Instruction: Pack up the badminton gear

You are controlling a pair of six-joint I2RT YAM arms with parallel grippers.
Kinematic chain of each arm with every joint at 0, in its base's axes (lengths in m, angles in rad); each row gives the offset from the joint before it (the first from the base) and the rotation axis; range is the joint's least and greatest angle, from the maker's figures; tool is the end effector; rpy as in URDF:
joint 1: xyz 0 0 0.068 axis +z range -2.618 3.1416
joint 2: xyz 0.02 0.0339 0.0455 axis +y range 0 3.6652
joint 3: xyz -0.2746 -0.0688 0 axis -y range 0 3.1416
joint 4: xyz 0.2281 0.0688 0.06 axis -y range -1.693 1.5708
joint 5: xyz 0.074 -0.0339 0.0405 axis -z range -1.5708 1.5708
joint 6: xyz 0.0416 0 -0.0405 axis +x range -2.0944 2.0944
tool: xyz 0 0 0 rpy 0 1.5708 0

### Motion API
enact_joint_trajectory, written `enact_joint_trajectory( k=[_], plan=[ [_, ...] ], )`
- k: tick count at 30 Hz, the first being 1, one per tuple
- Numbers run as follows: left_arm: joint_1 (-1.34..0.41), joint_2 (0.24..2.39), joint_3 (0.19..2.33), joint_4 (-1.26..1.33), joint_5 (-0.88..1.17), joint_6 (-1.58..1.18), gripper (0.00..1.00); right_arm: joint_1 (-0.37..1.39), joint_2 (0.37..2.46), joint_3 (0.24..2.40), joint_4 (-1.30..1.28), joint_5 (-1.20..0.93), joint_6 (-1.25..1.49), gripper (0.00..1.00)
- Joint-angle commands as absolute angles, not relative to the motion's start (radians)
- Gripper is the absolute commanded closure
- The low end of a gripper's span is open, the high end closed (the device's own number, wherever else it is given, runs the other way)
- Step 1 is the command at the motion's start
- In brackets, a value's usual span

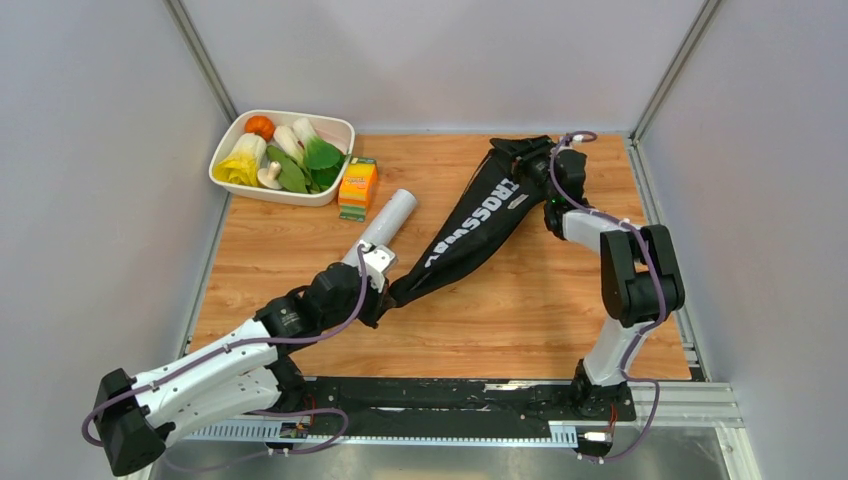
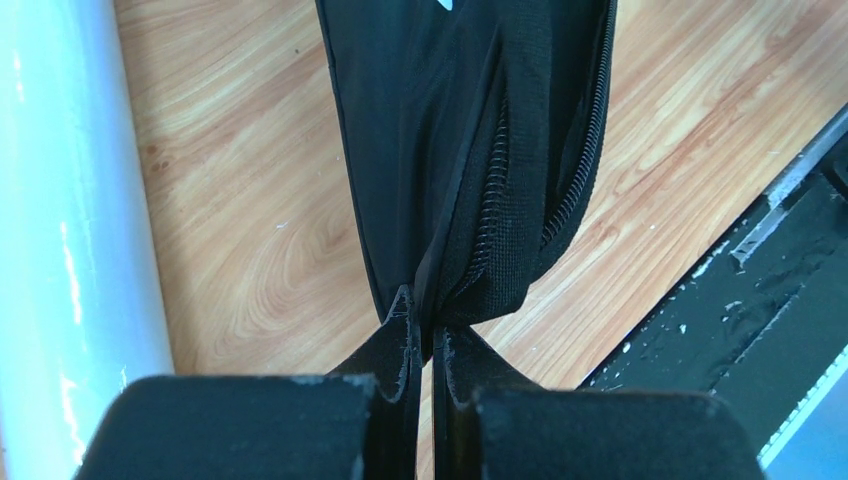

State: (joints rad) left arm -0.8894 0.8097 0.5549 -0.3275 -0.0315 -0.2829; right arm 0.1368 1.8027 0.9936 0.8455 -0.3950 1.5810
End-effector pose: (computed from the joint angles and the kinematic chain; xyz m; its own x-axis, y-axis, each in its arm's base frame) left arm 0.1037 -0.1258 0.2493 -0.5447 0.2287 -0.8068 0.6328 0.7434 -0.2165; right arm 0.3904 0.0699 0.2612 -0.5072 0.8618 -0.0038 -0.0309 -0.0138 0.9994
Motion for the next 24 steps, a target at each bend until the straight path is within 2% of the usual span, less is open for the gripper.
enact_joint_trajectory(
  k=[1,4,8,12,16,19,24],
  plan=[
    [-0.886,0.758,0.55,-0.242,0.029,-0.31,1.0,0.19,1.77,1.166,0.332,-0.22,1.219,0.58],
    [-0.886,0.752,0.553,-0.237,0.03,-0.321,1.0,0.202,1.817,1.323,0.056,-0.19,1.033,0.45],
    [-0.887,0.766,0.573,-0.254,0.008,-0.345,1.0,0.193,1.829,1.459,-0.182,-0.204,0.784,0.39],
    [-0.886,0.791,0.609,-0.29,0.003,-0.384,1.0,0.147,1.731,1.407,-0.177,-0.283,0.591,0.3],
    [-0.885,0.8,0.646,-0.32,0.003,-0.411,1.0,0.077,1.639,1.35,-0.174,-0.363,0.413,0.26],
    [-0.886,0.785,0.663,-0.329,0.003,-0.415,1.0,0.032,1.619,1.327,-0.184,-0.452,0.316,0.17],
    [-0.883,0.765,0.685,-0.348,0.006,-0.432,1.0,-0.08,1.588,1.268,-0.184,-0.506,0.296,0.23]
  ],
)
